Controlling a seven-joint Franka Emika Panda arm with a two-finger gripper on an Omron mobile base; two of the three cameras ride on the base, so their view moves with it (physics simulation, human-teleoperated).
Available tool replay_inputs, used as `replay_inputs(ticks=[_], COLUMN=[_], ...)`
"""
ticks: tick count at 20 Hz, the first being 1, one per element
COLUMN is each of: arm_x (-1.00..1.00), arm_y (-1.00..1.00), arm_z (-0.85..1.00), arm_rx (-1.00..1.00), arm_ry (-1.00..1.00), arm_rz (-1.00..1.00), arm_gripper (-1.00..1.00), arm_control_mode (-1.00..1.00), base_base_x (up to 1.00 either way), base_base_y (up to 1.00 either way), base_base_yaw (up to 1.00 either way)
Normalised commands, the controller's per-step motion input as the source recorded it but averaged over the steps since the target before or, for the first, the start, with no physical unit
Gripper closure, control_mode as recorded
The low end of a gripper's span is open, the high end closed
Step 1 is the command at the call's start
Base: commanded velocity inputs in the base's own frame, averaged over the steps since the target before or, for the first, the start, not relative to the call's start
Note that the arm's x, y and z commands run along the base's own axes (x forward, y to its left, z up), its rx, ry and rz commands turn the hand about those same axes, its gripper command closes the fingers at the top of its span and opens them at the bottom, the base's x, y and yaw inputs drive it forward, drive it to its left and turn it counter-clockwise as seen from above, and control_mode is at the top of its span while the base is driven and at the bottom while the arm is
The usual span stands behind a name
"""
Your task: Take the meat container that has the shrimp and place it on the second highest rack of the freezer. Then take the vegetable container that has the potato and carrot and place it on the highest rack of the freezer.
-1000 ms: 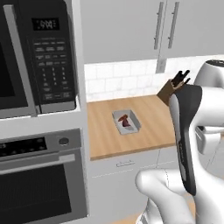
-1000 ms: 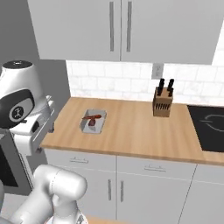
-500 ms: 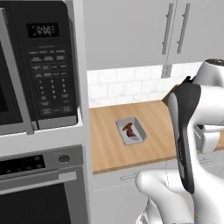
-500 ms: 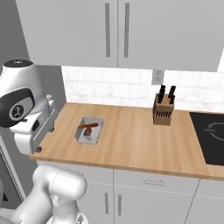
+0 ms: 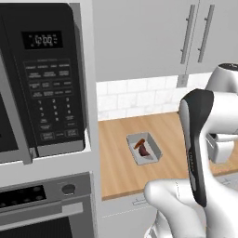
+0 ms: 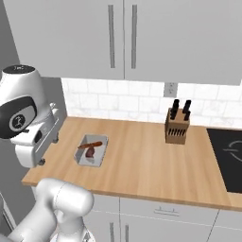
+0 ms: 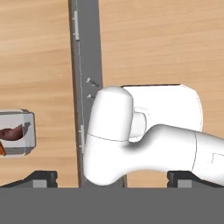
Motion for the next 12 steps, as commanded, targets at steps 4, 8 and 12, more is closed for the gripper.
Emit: replay_inputs(ticks=[4, 8, 12], arm_x=[0.8, 0.96, 0.77], arm_y=[-0.23, -0.41, -0.21], arm_z=[-0.05, -0.32, -0.76], arm_rx=[0.08, 0.15, 0.03], arm_ry=[0.01, 0.13, 0.09], arm_rz=[0.0, 0.03, 0.04], arm_gripper=[-1.0, -1.0, -1.0], arm_control_mode=[-1.0, -1.0, -1.0], base_base_x=[0.0, 0.0, 0.0], base_base_y=[0.0, 0.0, 0.0], base_base_yaw=[0.0, 0.0, 0.0])
